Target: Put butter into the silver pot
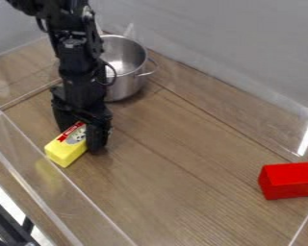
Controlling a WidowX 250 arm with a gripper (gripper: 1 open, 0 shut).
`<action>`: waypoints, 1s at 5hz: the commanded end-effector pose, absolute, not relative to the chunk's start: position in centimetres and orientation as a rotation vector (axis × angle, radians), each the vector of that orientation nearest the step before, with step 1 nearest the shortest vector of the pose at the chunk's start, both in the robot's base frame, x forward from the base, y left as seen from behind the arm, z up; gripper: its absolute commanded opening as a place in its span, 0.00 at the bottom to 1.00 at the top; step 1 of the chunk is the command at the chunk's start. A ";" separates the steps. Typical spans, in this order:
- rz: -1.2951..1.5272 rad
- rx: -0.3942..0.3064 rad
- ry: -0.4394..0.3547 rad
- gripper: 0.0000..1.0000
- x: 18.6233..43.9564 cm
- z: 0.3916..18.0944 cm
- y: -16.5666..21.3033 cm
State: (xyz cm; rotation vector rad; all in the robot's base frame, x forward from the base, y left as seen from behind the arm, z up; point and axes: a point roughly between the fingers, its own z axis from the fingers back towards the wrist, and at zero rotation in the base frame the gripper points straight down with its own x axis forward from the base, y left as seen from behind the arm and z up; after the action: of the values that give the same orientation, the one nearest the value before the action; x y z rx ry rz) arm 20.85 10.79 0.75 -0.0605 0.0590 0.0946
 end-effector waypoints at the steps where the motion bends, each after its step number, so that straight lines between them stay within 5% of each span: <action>1: 0.107 -0.069 0.074 0.00 20.6 1.0 10.2; 5: 0.199 -0.076 0.075 0.00 20.8 2.9 12.4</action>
State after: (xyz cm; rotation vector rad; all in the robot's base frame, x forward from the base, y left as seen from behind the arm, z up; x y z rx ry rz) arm 20.26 11.52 1.76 -0.1005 0.1268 0.1914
